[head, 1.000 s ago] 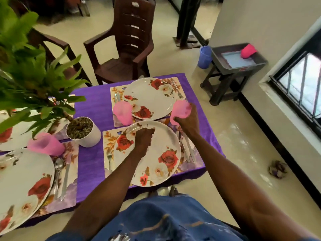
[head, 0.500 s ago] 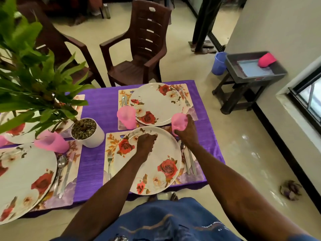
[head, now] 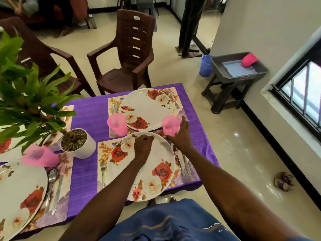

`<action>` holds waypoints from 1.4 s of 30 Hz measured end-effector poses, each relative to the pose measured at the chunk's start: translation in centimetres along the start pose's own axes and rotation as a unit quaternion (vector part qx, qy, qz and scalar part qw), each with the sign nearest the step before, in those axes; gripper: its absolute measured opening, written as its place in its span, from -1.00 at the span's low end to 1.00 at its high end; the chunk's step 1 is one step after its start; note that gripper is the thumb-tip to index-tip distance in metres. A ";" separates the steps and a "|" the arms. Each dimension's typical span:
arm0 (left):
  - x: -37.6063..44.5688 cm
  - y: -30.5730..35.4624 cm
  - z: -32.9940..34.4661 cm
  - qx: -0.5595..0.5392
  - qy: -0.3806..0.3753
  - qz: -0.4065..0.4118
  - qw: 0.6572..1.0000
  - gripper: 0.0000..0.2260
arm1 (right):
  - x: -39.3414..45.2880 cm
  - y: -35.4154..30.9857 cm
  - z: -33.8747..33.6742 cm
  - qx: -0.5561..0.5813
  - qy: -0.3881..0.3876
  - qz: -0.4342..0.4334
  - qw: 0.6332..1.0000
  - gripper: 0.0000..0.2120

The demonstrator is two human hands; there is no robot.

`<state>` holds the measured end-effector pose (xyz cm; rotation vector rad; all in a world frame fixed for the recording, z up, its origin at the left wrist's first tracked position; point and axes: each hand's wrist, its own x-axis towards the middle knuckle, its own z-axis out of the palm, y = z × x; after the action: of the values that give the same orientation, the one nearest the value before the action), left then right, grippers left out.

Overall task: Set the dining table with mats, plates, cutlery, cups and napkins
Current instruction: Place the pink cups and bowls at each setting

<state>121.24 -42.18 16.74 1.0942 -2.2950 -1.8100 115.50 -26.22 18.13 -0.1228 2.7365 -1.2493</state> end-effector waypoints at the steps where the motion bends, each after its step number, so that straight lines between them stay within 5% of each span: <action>1: -0.3 0.2 0.4 0.013 0.011 0.026 1.000 -0.81 | -0.3 0.0 -0.2 -0.003 0.008 0.009 1.000 0.12; 5: -2.3 1.6 2.5 0.052 -0.002 0.131 0.990 -0.82 | -1.7 0.9 -1.1 -0.007 0.043 0.057 0.997 0.00; 11: -3.4 2.3 6.2 0.066 -0.094 0.191 0.975 -0.76 | -3.6 4.0 -3.2 -0.033 0.119 0.095 0.988 -0.76; 23: -6.8 2.6 17.1 0.111 -0.180 0.217 0.953 -0.62 | -4.4 13.2 -9.5 -0.064 0.191 0.197 0.959 -0.71; 32: -7.7 6.2 35.1 0.168 -0.149 0.221 0.949 -0.62 | -0.1 25.0 -20.7 -0.061 0.135 0.216 0.965 -0.70; 42: -12.3 5.5 49.5 0.397 -0.244 0.161 0.870 -0.70 | -0.1 37.1 -32.5 -0.105 0.070 0.301 0.945 -0.69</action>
<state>106.84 6.62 10.10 0.1824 -3.4038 -1.0857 109.95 22.32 11.17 0.7506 2.6828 -0.8168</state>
